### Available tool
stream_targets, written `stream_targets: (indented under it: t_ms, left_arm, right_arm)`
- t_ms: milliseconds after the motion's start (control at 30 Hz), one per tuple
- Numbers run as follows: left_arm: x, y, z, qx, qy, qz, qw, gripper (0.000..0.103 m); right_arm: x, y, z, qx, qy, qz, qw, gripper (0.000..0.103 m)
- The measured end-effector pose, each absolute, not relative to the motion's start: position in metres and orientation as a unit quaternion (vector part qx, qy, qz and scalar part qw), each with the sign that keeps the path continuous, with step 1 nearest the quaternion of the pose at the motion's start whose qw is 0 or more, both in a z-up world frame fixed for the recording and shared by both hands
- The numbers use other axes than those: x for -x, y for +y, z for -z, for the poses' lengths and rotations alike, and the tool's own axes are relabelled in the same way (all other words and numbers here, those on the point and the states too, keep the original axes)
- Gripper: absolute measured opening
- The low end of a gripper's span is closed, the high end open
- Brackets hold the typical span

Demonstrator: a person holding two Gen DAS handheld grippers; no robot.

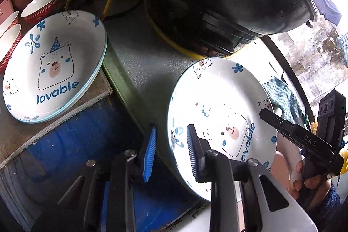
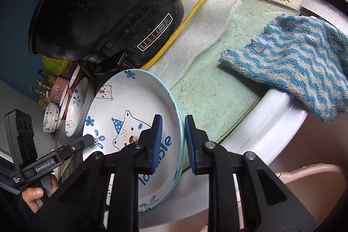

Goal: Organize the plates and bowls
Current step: 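Close both tools on the rim of the top 'lovable' bear plate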

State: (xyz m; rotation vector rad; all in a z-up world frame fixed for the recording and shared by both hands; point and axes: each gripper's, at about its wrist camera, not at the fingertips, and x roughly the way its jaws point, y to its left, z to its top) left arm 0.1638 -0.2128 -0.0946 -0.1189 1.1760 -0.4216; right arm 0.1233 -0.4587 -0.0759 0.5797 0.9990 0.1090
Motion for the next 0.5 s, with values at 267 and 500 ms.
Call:
stream_targets:
  t_ms: [267, 500]
  left_arm:
    - [-0.1718, -0.2136, 0.1028, 0.067, 0.565, 0.197, 0.798, 0.007]
    - [-0.1663, -0.2169, 0.1003, 0.047, 0.562, 0.190, 0.804, 0.007]
  right_arm:
    - [-0.1240, -0.4588, 0.0844, -0.275, 0.478, -0.053, 0.832, 0.010]
    - [-0.1203, -0.4540, 0.0807, -0.265, 0.475, -0.048, 0.838, 0.010]
